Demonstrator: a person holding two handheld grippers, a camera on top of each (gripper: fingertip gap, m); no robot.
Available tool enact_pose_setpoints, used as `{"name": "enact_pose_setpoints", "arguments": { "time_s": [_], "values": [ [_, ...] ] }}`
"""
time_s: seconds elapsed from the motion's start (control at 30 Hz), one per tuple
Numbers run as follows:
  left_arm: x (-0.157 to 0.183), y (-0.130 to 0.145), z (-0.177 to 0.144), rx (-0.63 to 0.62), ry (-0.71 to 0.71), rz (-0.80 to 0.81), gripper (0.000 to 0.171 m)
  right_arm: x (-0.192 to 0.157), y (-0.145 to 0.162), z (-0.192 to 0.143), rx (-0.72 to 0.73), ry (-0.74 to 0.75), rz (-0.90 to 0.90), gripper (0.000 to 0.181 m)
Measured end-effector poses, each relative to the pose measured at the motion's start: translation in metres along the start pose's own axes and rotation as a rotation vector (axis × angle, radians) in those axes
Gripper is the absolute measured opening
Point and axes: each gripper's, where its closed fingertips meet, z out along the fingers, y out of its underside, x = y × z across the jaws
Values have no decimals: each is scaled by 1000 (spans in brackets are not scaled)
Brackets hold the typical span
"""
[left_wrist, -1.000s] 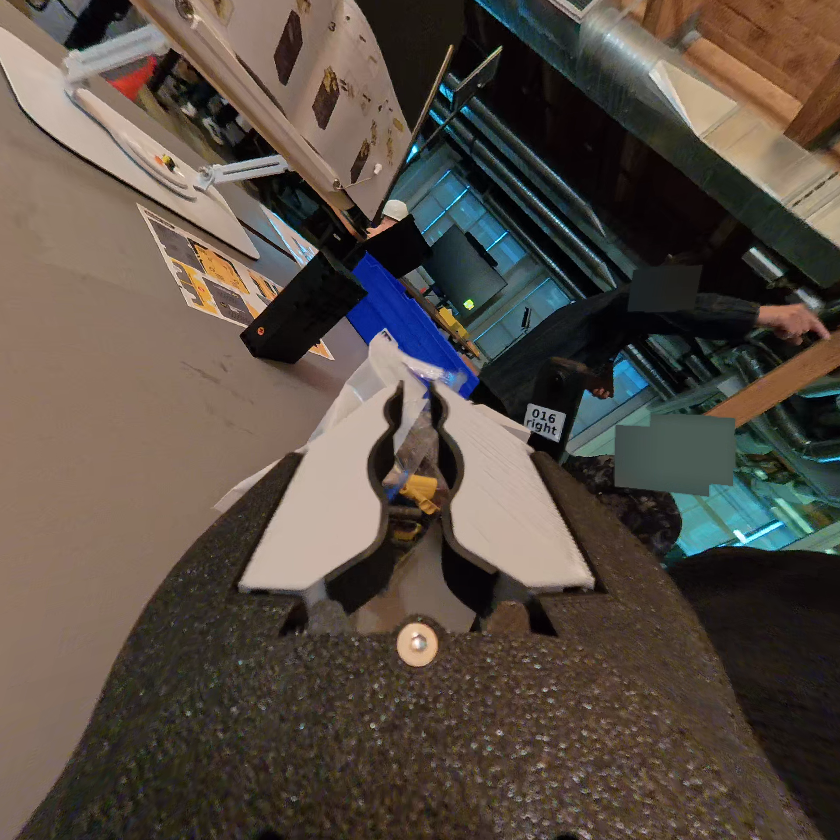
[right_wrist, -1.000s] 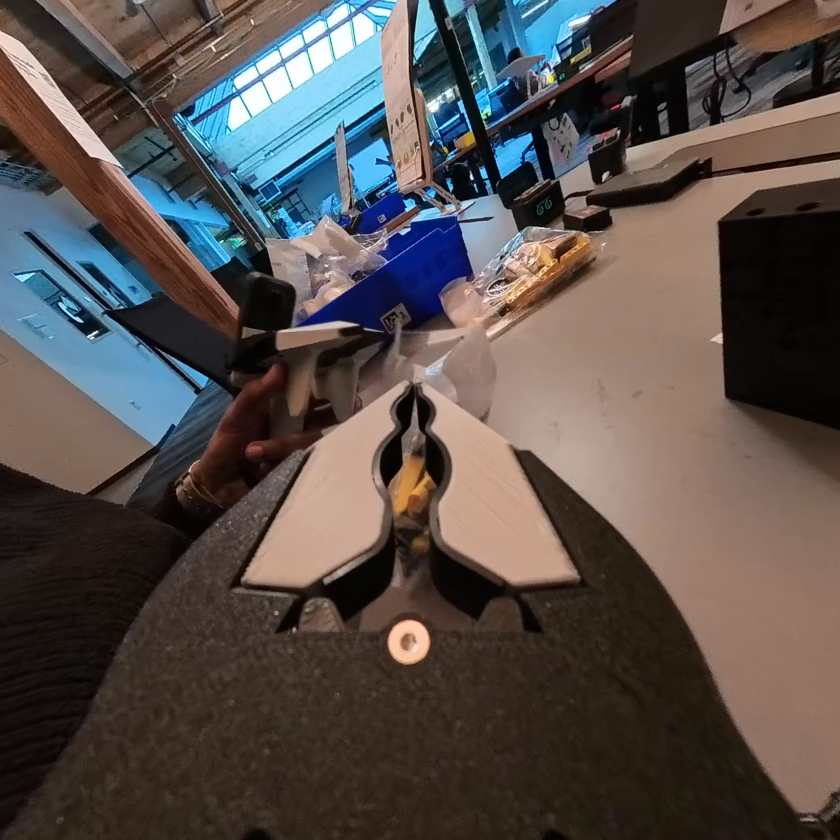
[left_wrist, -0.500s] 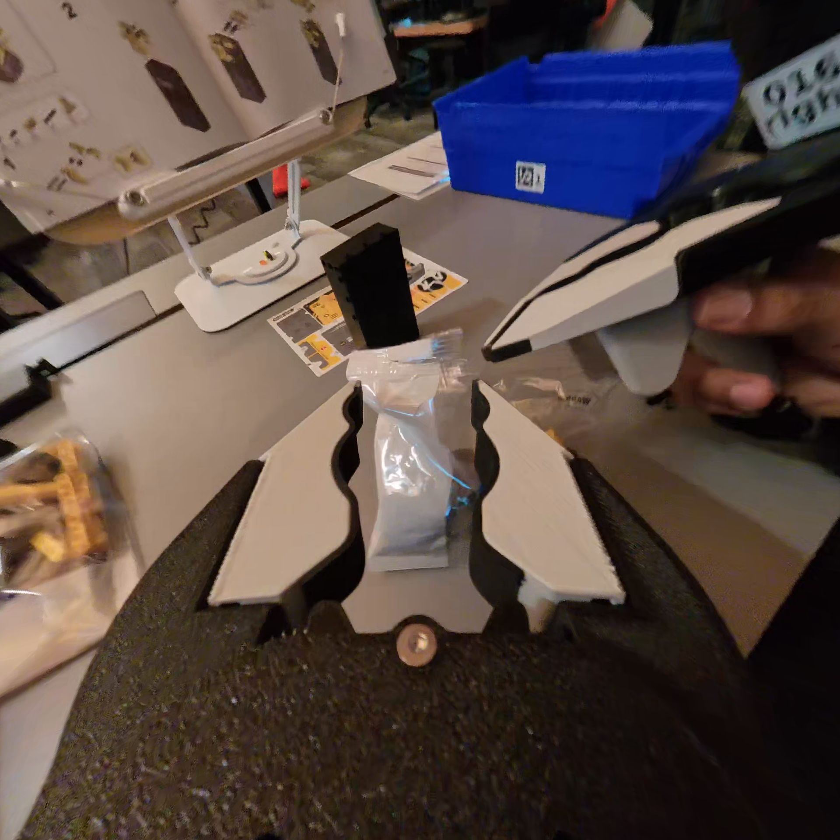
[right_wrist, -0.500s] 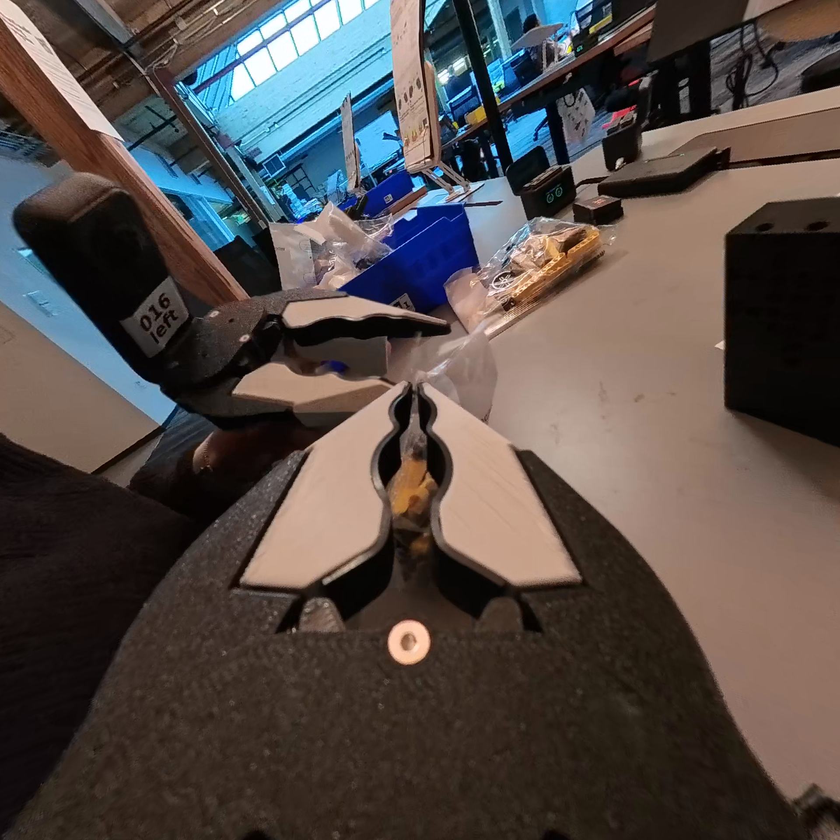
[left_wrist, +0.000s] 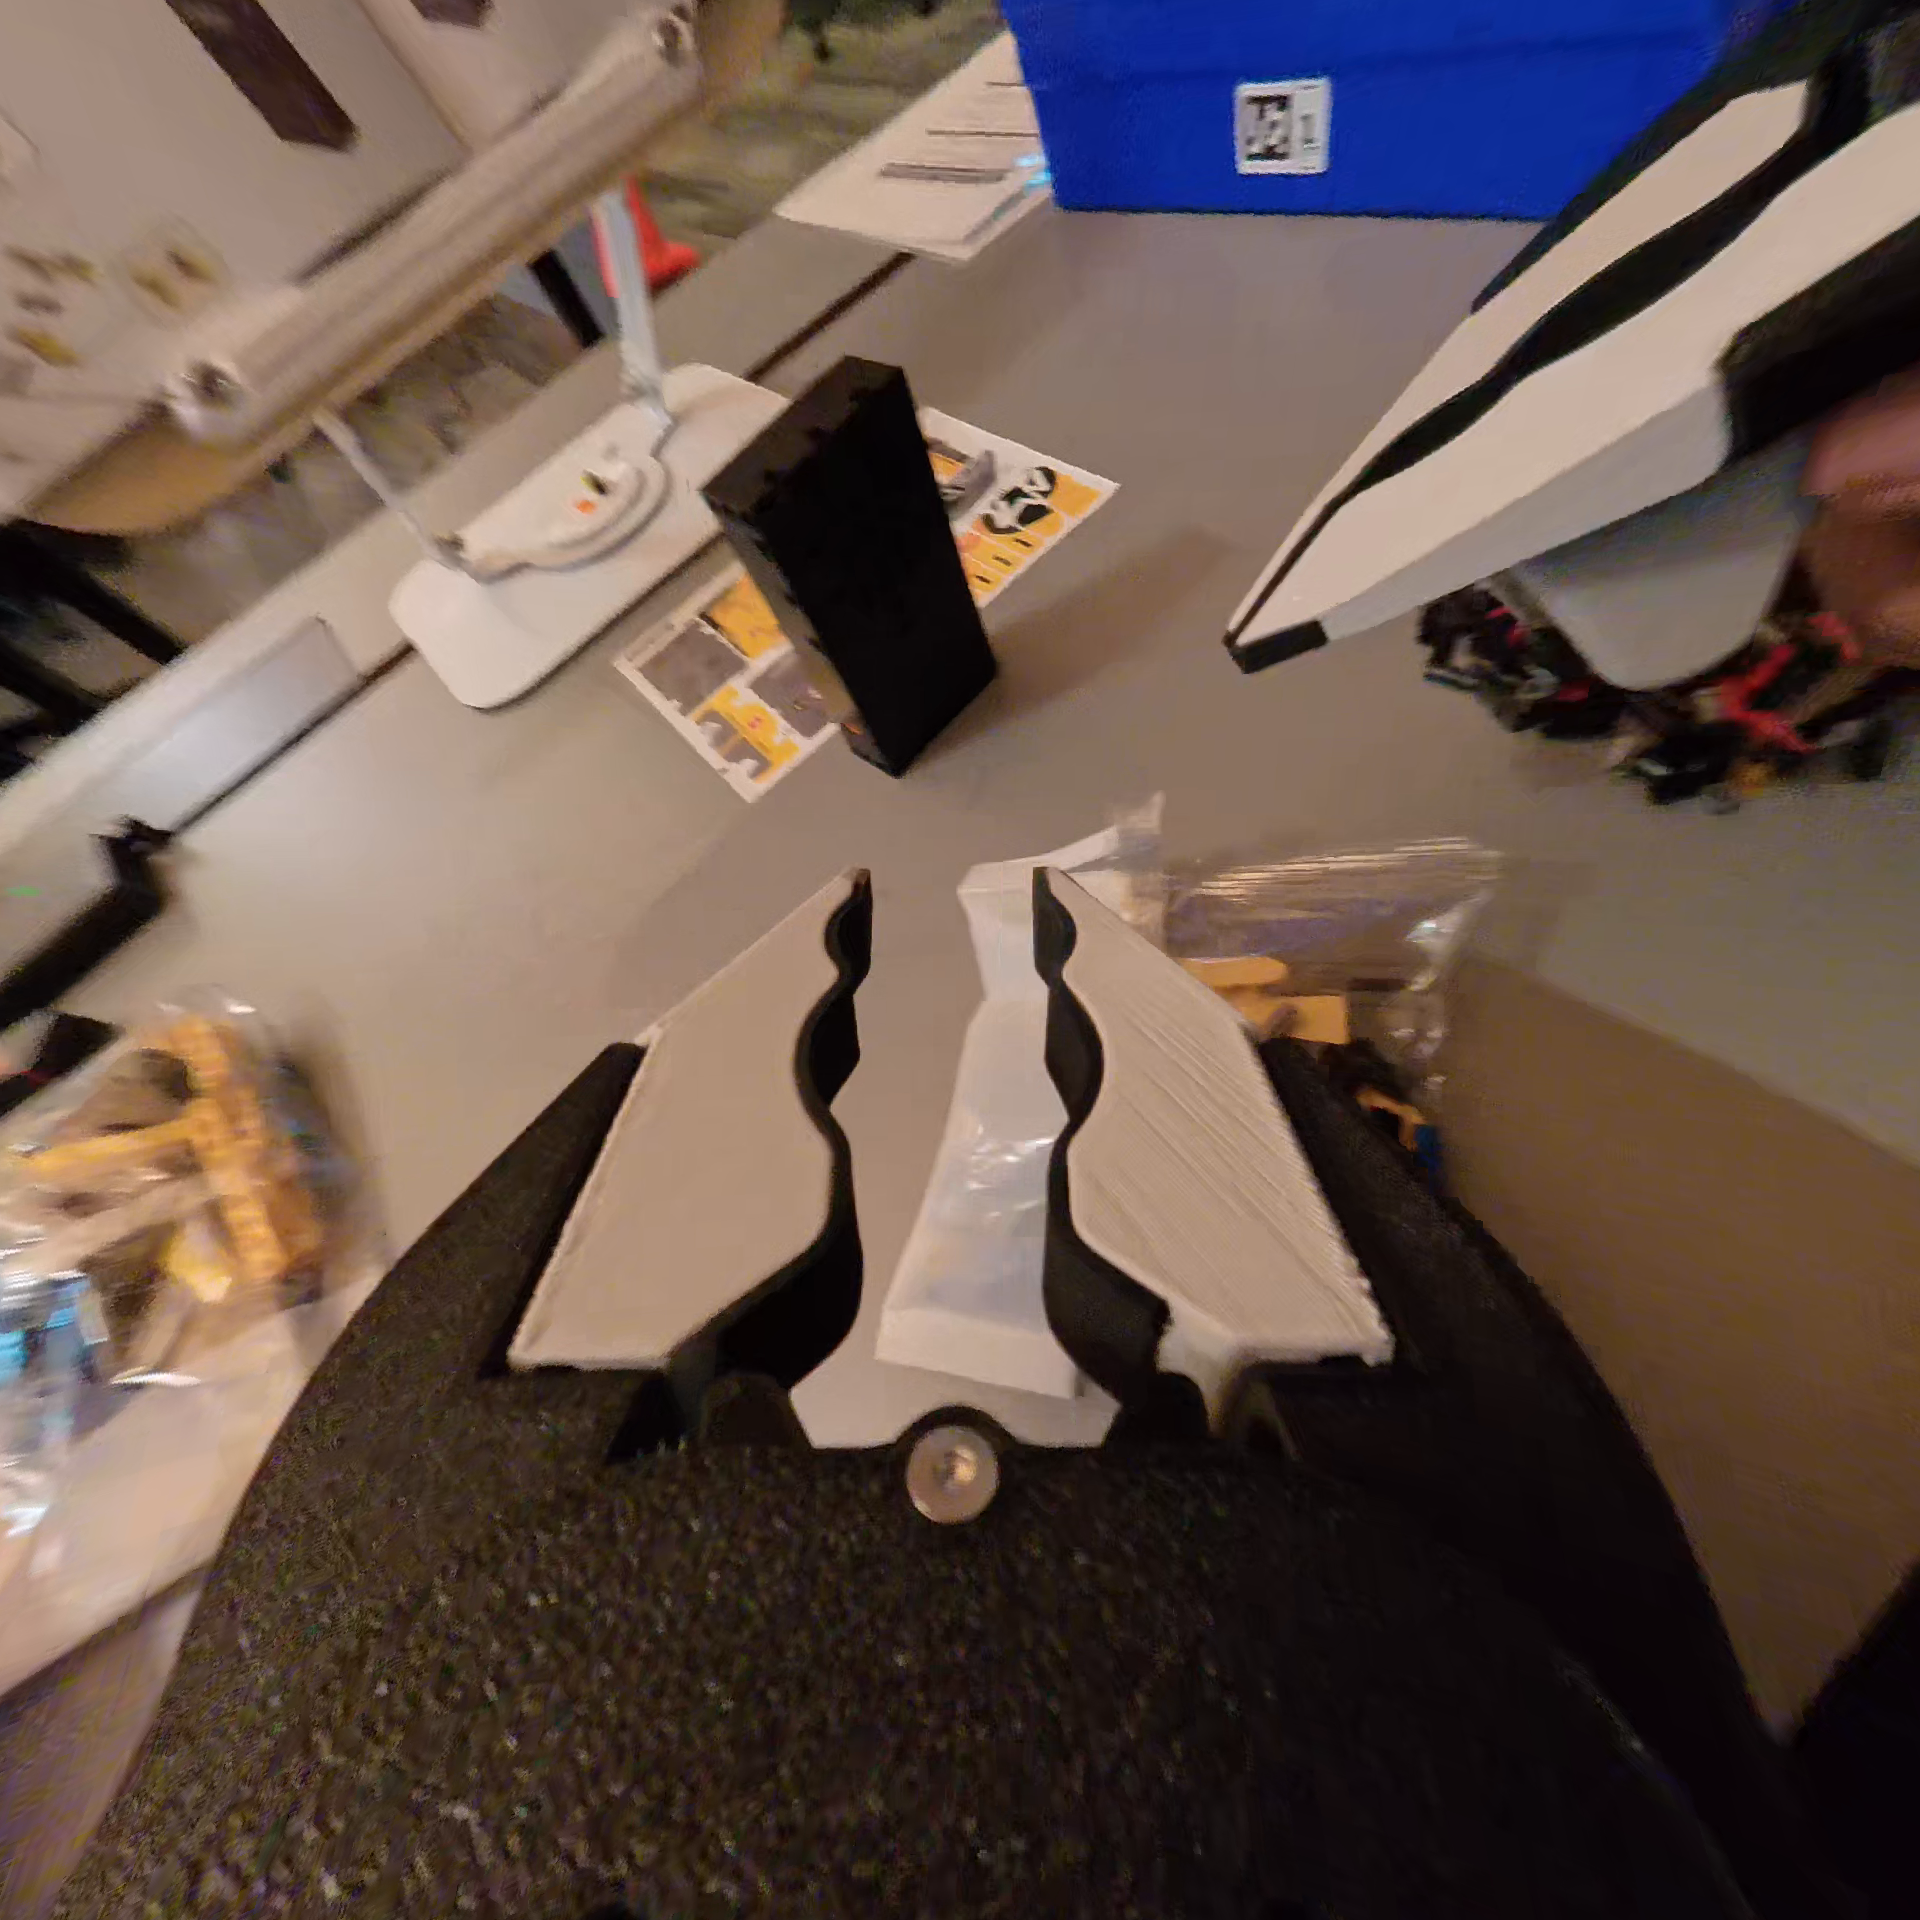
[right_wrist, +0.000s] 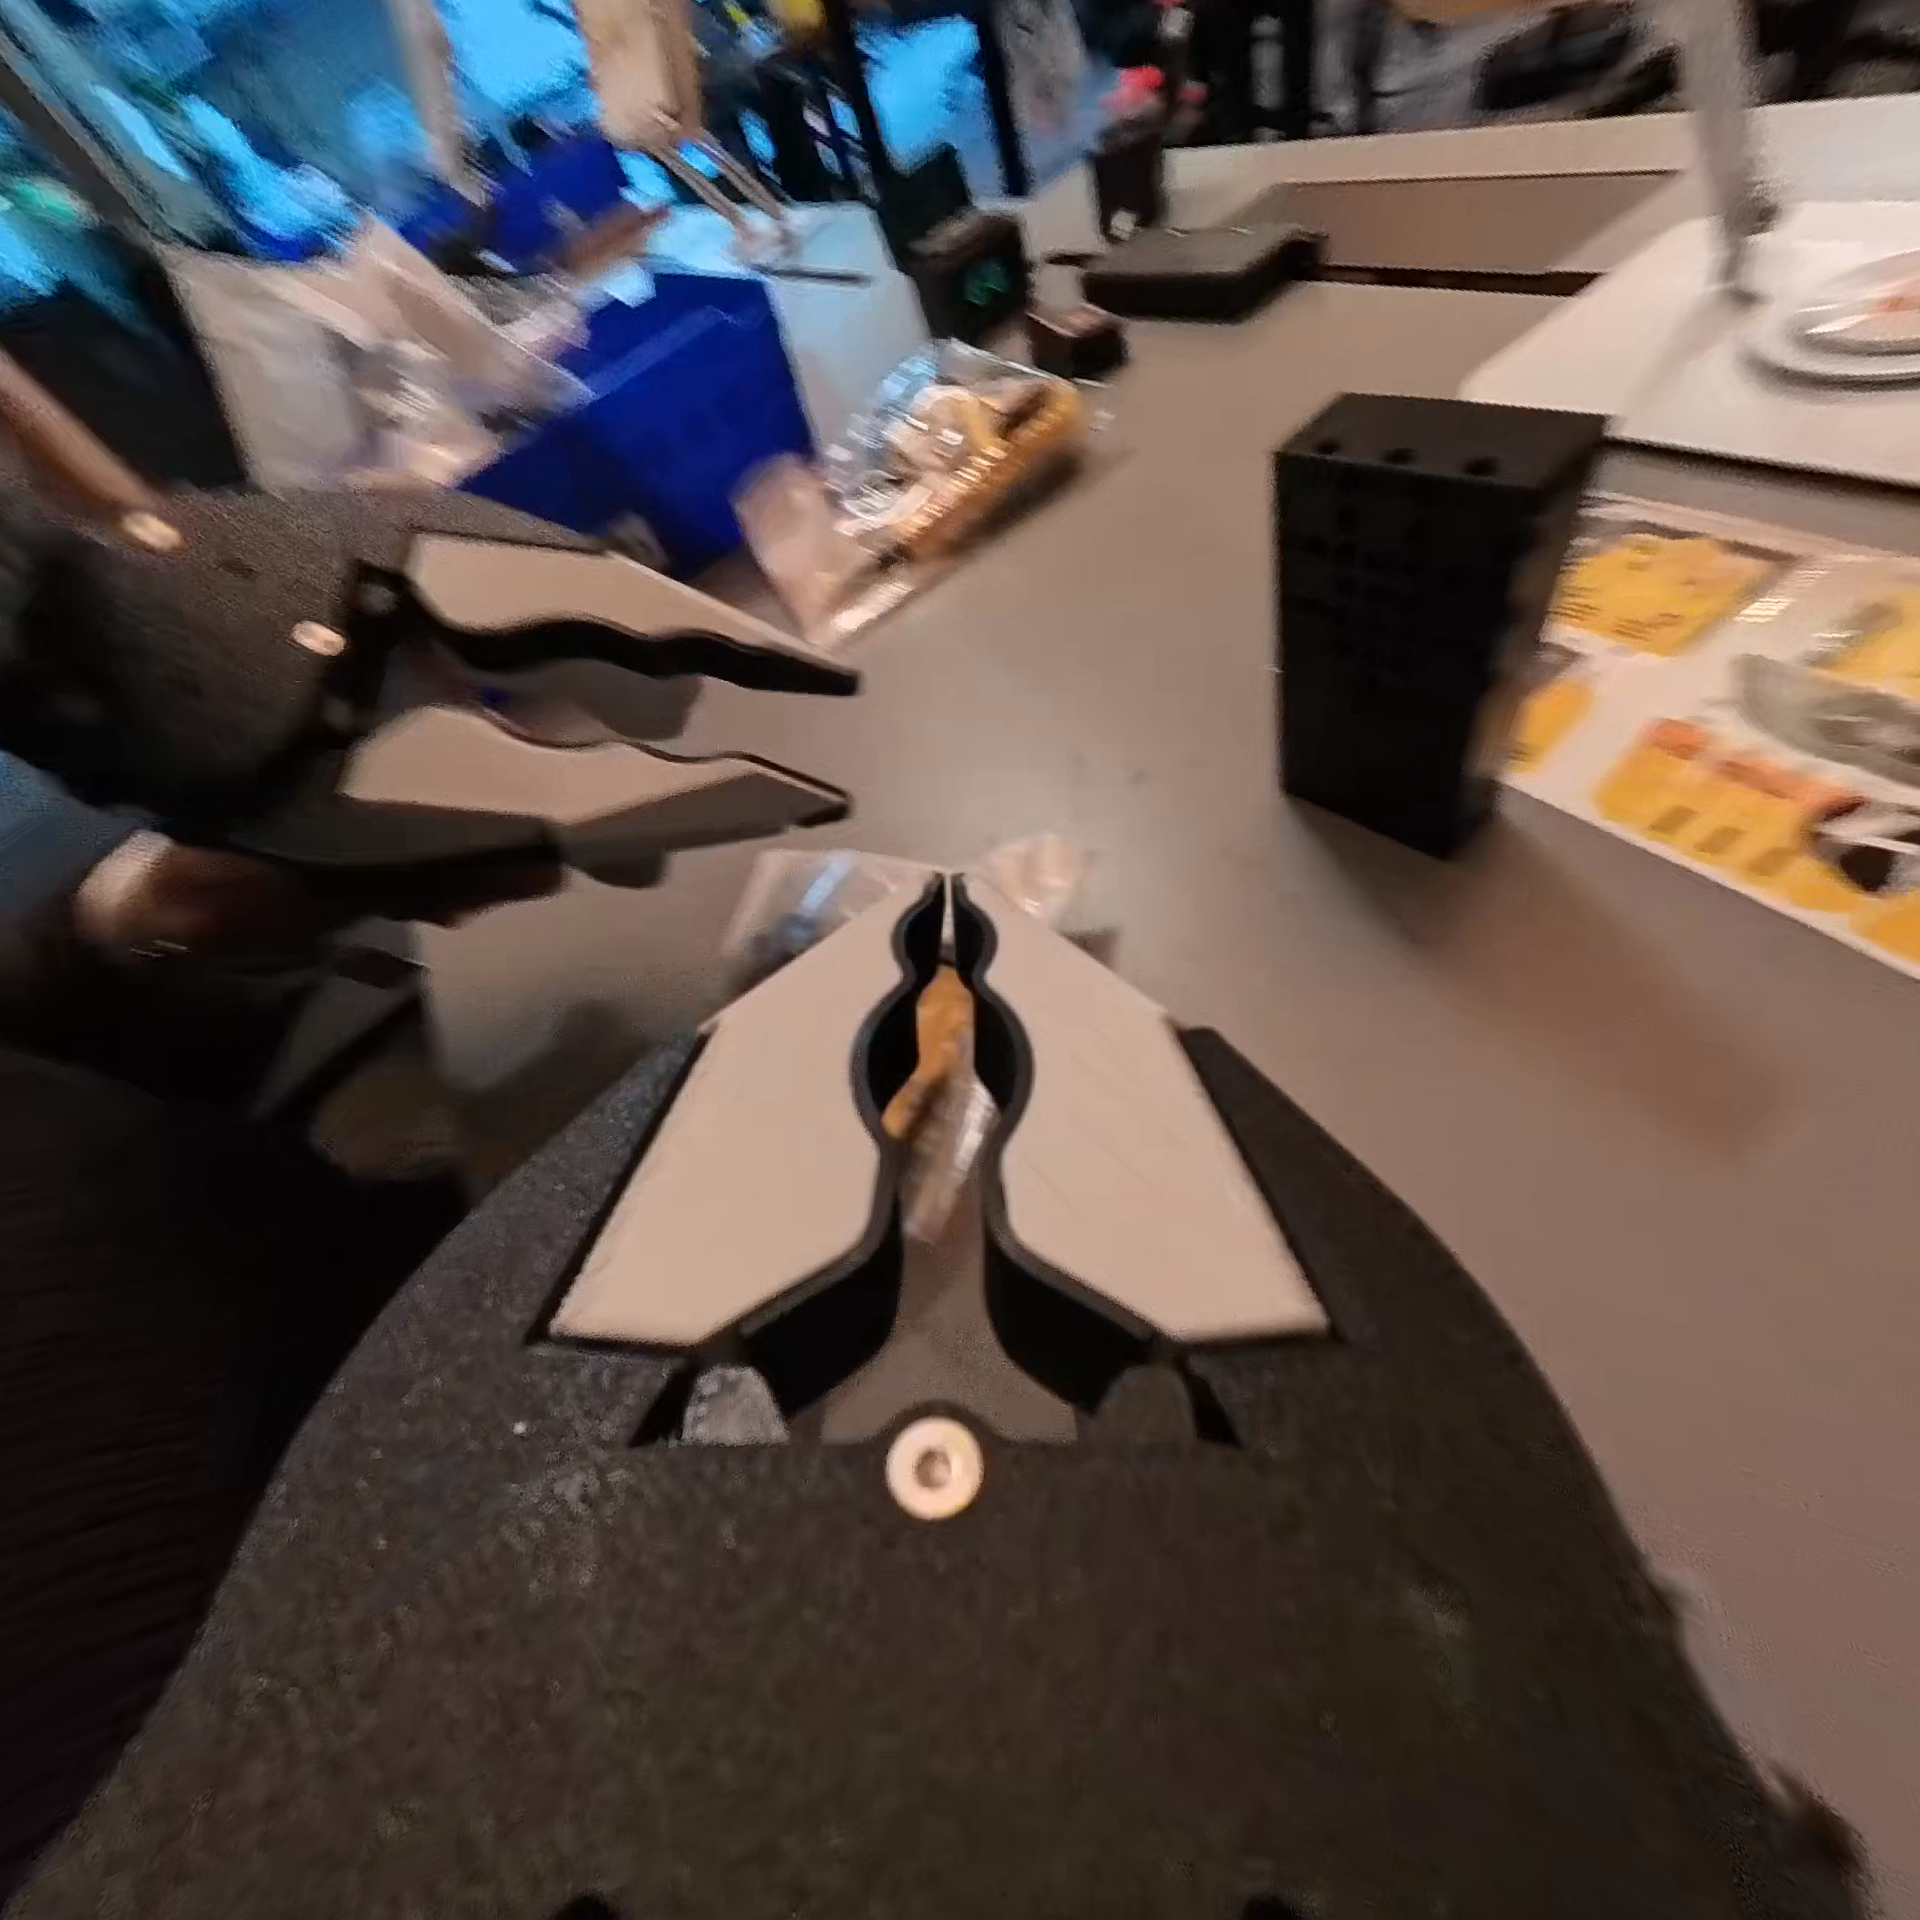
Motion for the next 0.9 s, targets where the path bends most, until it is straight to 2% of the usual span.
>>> {"name": "enact_pose_setpoints", "arguments": {
  "time_s": [0.1,0.17,0.27,0.37,0.53,0.63,0.73,0.9],
  "values": [
    [17,-3,4,-10,140,-101,31,15,11,-2,-87,133,-109,9],
    [30,-7,9,-16,216,-133,32,14,17,1,-121,130,-136,15],
    [36,5,26,-97,184,-94,34,14,23,7,-141,104,-151,25],
    [30,26,40,-209,107,-56,37,17,28,10,-180,132,-203,27],
    [29,24,38,-208,152,-107,37,12,41,21,-247,110,-249,27],
    [21,21,37,-189,127,-145,17,17,45,26,-272,121,-252,27],
    [18,21,35,-172,127,-179,15,25,31,25,-206,190,-306,16],
    [15,17,31,-115,121,-258,14,19,26,36,-221,184,-343,18]
  ]
}}
